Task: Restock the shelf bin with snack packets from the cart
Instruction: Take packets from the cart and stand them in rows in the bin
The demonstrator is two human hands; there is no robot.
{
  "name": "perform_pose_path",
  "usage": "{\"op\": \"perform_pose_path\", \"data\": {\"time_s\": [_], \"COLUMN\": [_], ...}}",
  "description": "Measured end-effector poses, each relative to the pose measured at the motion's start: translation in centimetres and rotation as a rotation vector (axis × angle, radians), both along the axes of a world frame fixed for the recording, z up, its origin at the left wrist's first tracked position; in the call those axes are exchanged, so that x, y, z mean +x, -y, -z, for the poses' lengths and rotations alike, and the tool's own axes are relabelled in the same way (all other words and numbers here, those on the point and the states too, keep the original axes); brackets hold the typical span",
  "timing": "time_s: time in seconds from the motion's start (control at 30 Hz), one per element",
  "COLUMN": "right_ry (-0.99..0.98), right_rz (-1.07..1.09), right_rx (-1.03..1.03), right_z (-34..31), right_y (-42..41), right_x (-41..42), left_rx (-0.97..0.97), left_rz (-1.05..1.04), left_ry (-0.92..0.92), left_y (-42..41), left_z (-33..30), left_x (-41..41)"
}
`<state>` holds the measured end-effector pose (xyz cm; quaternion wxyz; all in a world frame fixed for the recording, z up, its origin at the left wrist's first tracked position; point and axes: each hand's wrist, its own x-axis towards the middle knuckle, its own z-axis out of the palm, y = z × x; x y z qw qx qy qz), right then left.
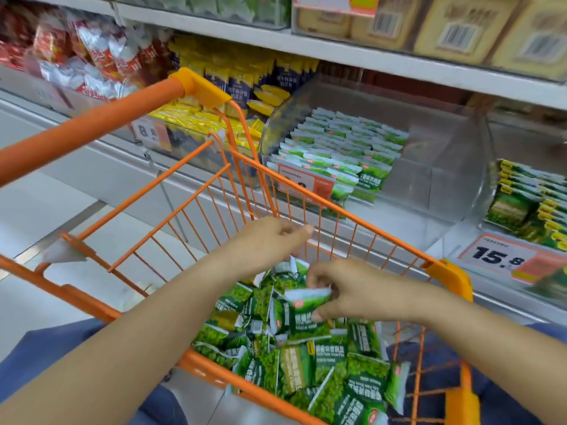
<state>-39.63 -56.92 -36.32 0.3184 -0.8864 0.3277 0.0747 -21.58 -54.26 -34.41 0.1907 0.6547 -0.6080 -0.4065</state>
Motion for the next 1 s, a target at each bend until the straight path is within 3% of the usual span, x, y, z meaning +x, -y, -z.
{"op": "perform_pose_path", "data": {"time_s": [0.07,0.17,0.27,0.37,0.4,0.53,0.6,0.67,0.73,0.83,1.0], "right_ry": [0.271,0.631,0.803,0.831,0.83,0.819,0.718,0.494,0.312,0.179,-0.022], "right_rz": [0.212,0.46,0.644,0.726,0.754,0.918,0.962,0.994,1.019,1.004,0.961], "right_rx": [0.075,0.173,0.23,0.232,0.185,-0.085,-0.265,-0.357,-0.271,-0.151,-0.23], "right_z": [-2.5,-5.4,-6.6,-6.3,-6.0,-5.5,-5.2,-4.4,-3.1,-1.7,-1.7], "right_y": [0.9,2.2,3.2,4.4,4.9,8.5,10.7,12.9,14.6,16.1,17.1], "right_x": [-1.2,-2.8,-3.4,-4.0,-4.1,-5.1,-5.5,-5.5,-4.9,-3.5,-2.5], "left_rx": [0.071,-0.027,-0.18,-0.267,-0.311,-0.52,-0.53,-0.55,-0.563,-0.58,-0.614], "left_rz": [-0.03,0.107,0.025,-0.03,-0.033,-0.006,-0.021,-0.029,-0.024,-0.024,-0.025], "left_ry": [-0.296,-0.362,-0.427,-0.453,-0.376,0.347,0.494,0.536,0.552,0.551,0.543], "left_y": [-0.3,0.0,1.7,3.6,4.3,6.7,7.4,7.9,8.0,7.9,7.9], "left_z": [-1.7,-3.1,-3.6,-3.5,-3.2,-0.5,0.9,1.9,2.2,2.1,2.3], "left_x": [-0.6,-2.0,-3.6,-5.0,-5.1,-3.3,-1.9,-1.0,-0.9,-1.0,-0.8]}}
